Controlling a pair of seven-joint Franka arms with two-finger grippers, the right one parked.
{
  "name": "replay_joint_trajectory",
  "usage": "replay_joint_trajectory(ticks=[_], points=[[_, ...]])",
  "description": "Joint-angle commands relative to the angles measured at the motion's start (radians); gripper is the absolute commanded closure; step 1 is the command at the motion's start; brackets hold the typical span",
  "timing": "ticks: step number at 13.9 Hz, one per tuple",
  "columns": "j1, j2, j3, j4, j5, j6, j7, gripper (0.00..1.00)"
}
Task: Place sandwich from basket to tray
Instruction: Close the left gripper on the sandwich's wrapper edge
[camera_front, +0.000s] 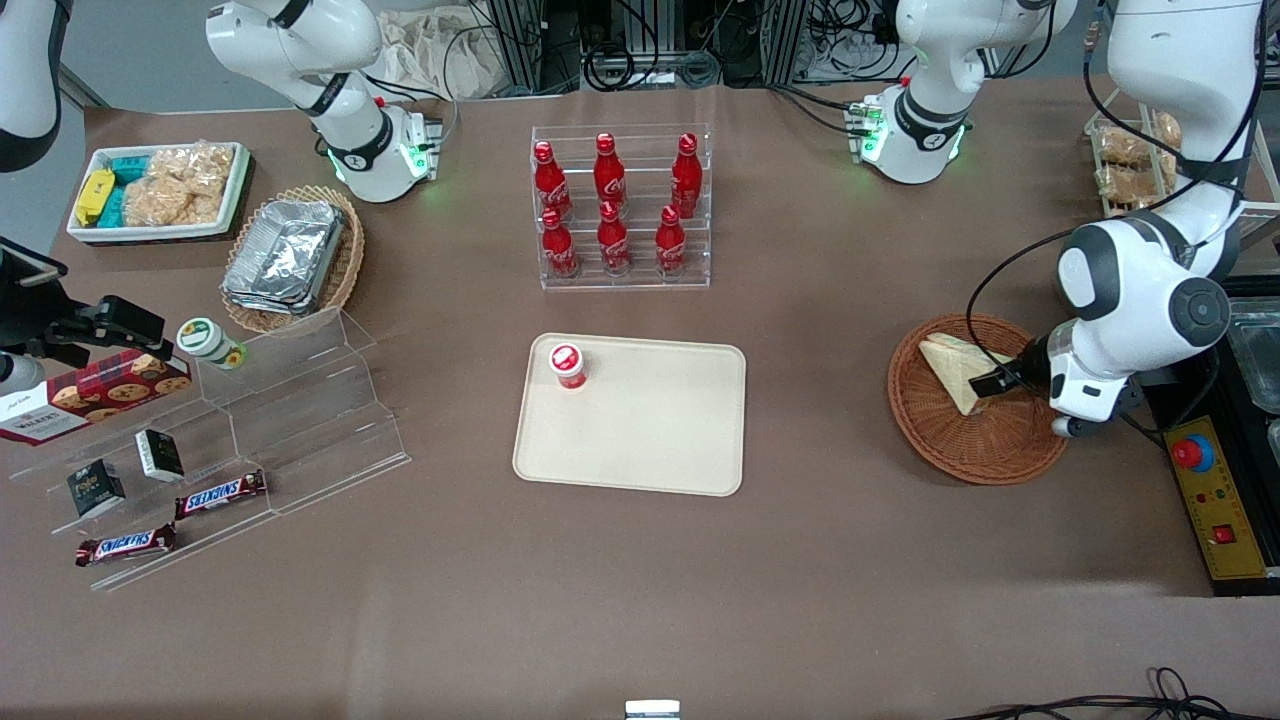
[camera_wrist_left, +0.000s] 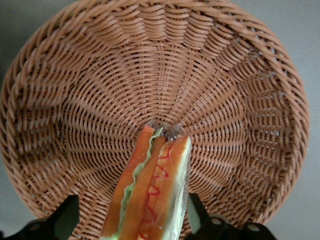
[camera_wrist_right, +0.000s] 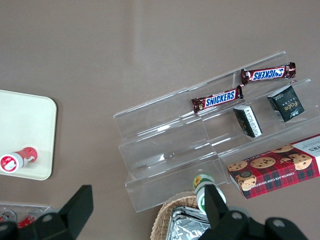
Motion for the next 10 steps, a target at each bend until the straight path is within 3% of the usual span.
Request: replay_joint_trajectory(ticks=[1, 3, 5, 10], points=[[0.004, -0.005, -0.005, -0.014, -0.011, 0.021, 0.003, 0.34], [0.004, -0.01, -0.005, -0.01, -0.013, 0.015, 0.0, 0.64], [0.004, -0.019, -0.005, -0.004, -0.013, 0.007, -0.004, 0.83], [0.0, -0.119, -0.007, 0.055, 0.004, -0.062, 0.009, 0.86]])
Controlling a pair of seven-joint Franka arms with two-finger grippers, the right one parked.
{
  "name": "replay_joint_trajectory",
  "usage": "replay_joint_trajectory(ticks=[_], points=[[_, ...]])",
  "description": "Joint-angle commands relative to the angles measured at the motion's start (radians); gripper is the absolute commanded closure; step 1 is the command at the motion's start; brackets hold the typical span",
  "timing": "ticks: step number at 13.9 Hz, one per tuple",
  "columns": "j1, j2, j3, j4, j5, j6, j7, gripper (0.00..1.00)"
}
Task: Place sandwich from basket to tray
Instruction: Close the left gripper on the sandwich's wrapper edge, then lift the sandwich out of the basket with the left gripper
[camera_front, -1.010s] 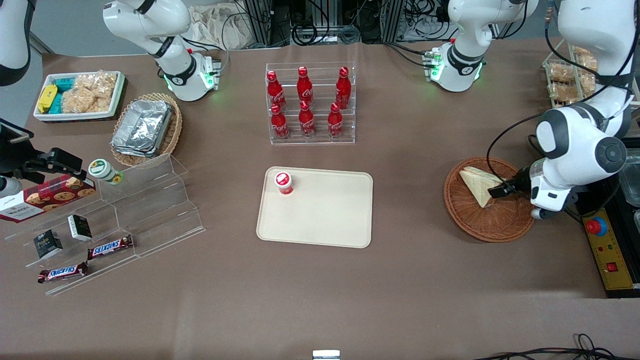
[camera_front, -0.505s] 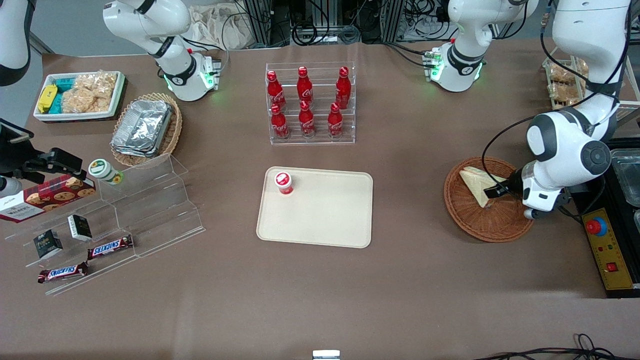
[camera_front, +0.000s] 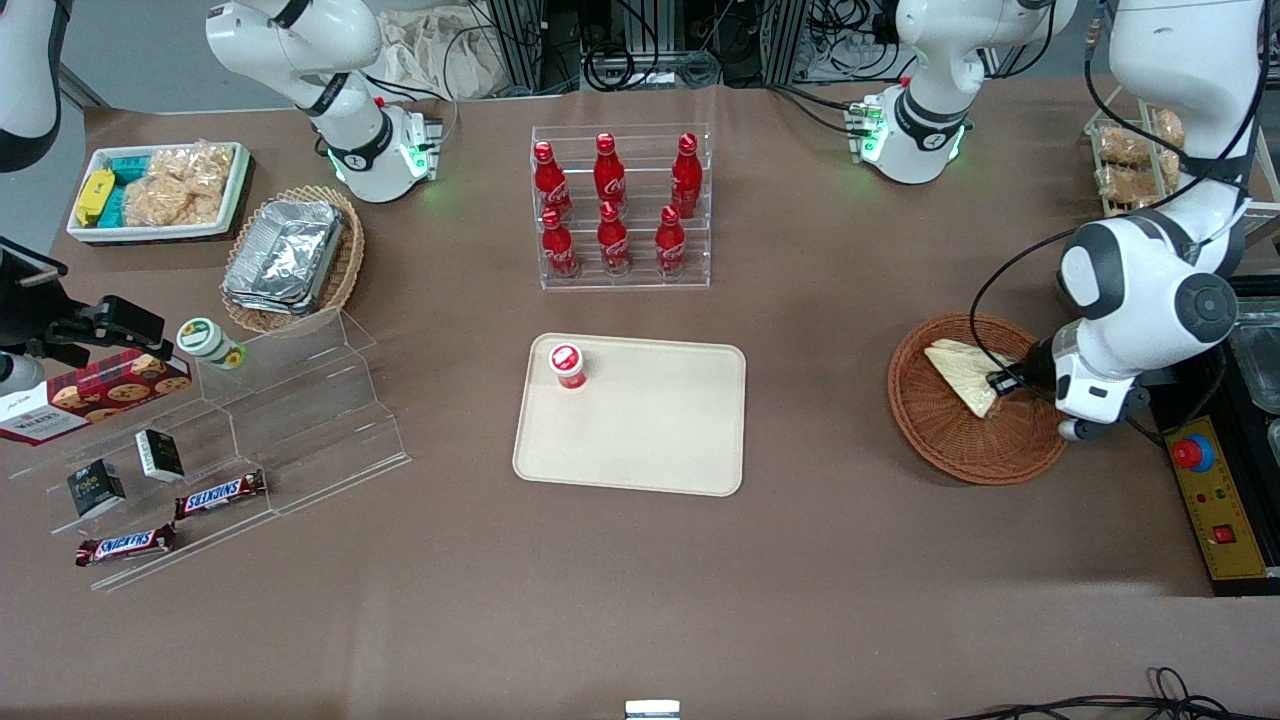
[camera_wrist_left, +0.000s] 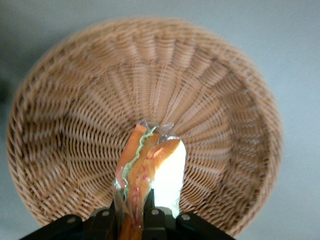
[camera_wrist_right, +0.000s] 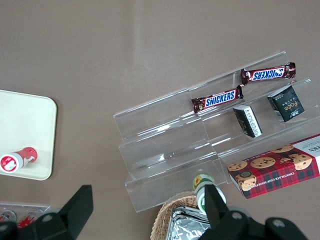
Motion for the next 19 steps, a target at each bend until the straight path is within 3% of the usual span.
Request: replay_joint_trajectory(ticks=[1, 7, 11, 15, 19], points=[[-0.001, -0.117, -0.007, 0.046, 0.009, -0.096, 0.007, 0.87], [-0.009, -0.263, -0.061, 0.363, 0.028, -0.554, 0.001, 0.87], [-0.009, -0.258, -0.244, 0.584, 0.126, -0.809, -0.112, 0.87], [-0.01, -0.223, -0.49, 0.601, 0.186, -0.82, -0.29, 0.87], [-0.014, -0.035, -0.698, 0.6, 0.308, -0.727, -0.439, 0.87]])
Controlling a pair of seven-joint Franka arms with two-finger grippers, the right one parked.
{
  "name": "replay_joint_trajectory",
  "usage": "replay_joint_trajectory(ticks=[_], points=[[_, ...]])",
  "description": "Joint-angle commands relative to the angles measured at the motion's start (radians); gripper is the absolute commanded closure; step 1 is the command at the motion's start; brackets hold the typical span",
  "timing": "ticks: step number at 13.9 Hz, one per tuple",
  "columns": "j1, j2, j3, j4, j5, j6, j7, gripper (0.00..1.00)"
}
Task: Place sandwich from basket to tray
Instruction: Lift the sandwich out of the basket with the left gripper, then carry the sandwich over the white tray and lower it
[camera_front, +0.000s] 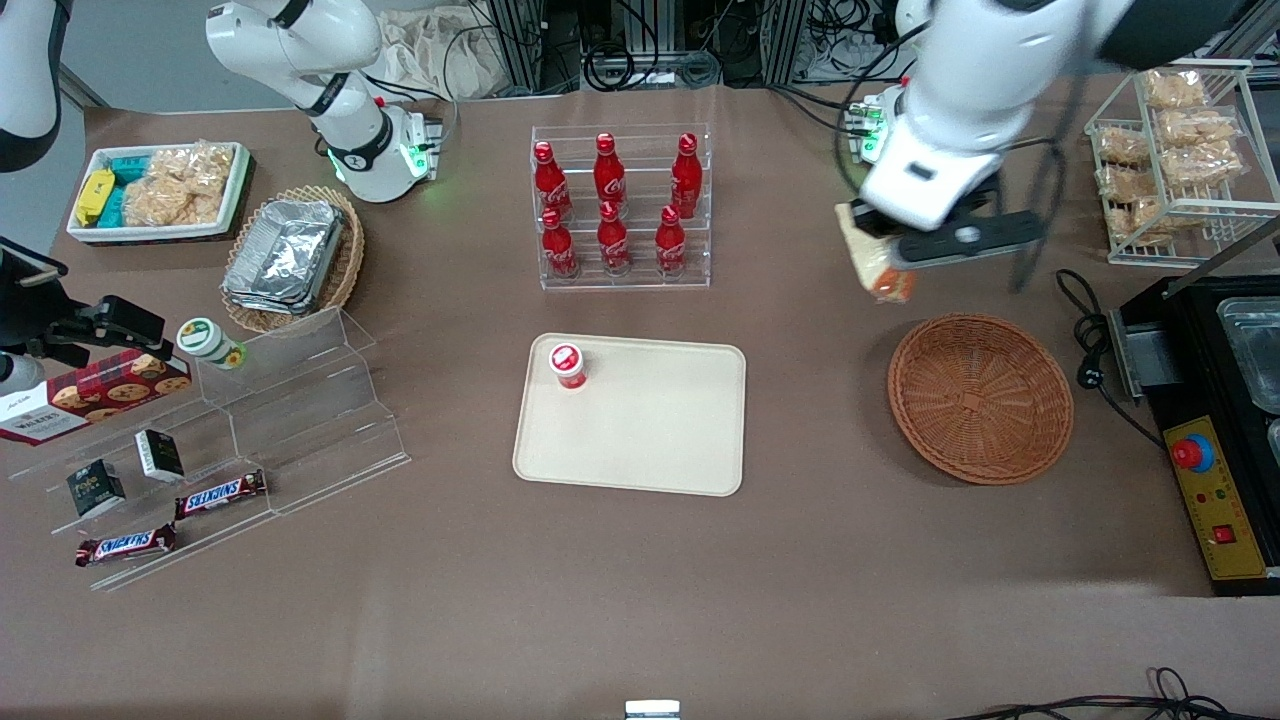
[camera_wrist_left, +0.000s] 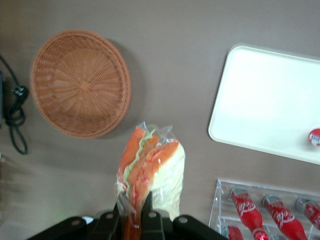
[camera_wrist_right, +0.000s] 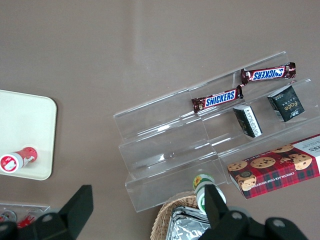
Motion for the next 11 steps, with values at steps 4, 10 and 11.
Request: replay_joint_trajectory(ticks=[4, 10, 11], points=[[-0.094, 0.355, -0.095, 0.039, 0.23, 0.221, -0.208, 0.9], [-0.191, 0.678, -0.087, 0.133, 0.516, 0.353, -0.39, 0.88], [-0.203, 0.723, -0.087, 0.166, 0.546, 0.353, -0.408, 0.88]])
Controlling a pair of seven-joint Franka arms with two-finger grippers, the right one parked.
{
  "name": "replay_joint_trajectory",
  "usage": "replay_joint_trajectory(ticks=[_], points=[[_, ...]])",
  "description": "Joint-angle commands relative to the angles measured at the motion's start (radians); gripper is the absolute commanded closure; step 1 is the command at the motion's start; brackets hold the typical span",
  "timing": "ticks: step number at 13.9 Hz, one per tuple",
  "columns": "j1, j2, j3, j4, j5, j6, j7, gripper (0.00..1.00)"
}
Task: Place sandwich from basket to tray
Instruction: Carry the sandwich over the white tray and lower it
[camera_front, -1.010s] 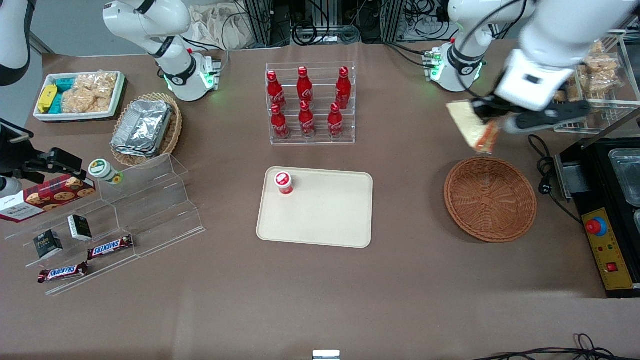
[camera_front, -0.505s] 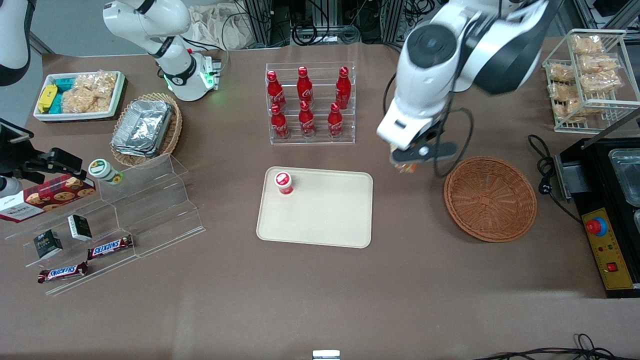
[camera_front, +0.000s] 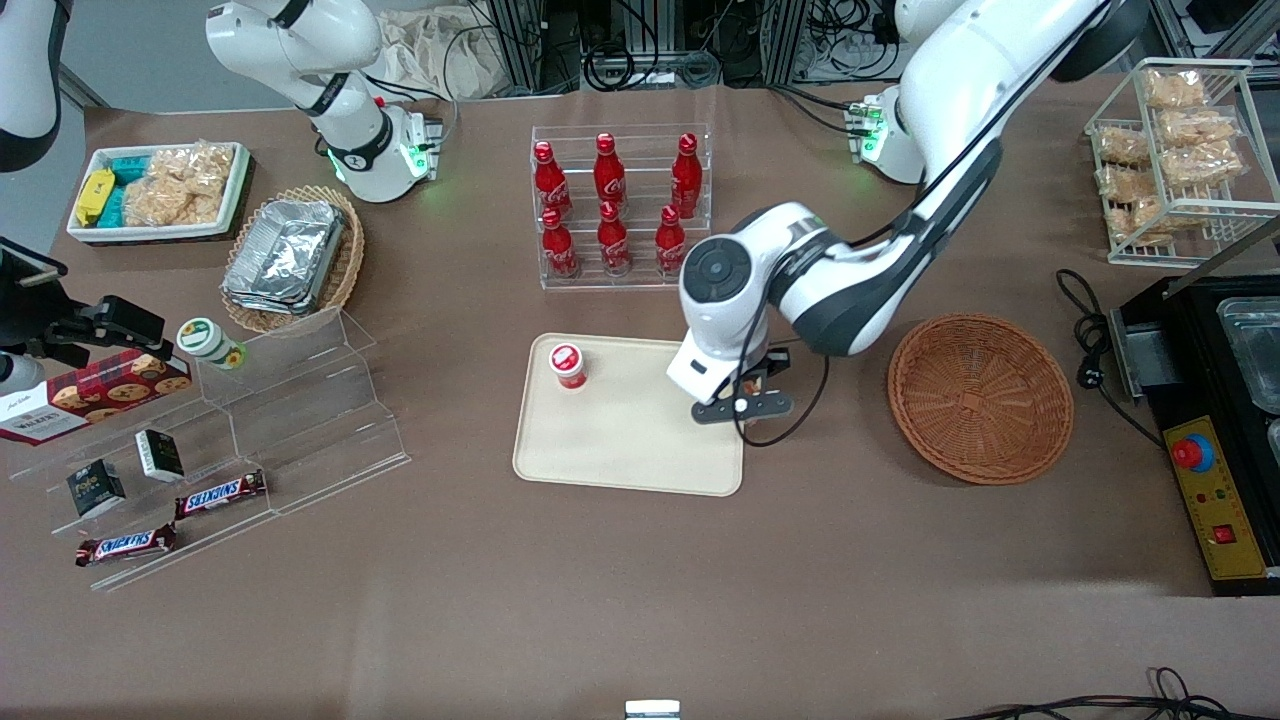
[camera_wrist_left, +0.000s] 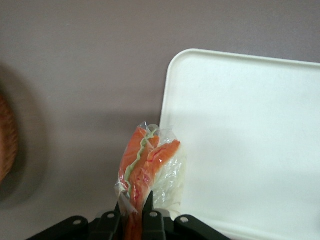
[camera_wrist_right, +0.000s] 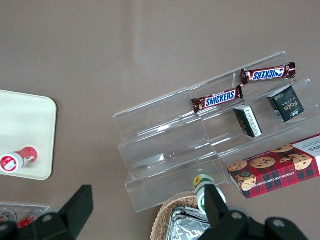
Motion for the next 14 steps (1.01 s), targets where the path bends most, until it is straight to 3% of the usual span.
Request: replay_joint_trajectory(ticks=[1, 5, 8, 9, 11, 14], points=[[-0.043, 0.13, -0.003, 0.136, 0.086, -0.022, -0.049, 0.88], [-0.124, 0.23, 0.049, 0.272, 0.12, -0.022, -0.06, 0.83], [-0.153, 0.235, 0.084, 0.288, 0.118, -0.02, -0.069, 0.48], [-0.153, 0.232, 0.084, 0.292, 0.114, -0.02, -0.078, 0.21], [-0.146, 0.203, 0.083, 0.294, 0.112, -0.04, -0.127, 0.0], [-0.108, 0.068, 0.083, 0.291, 0.043, -0.152, -0.132, 0.0]])
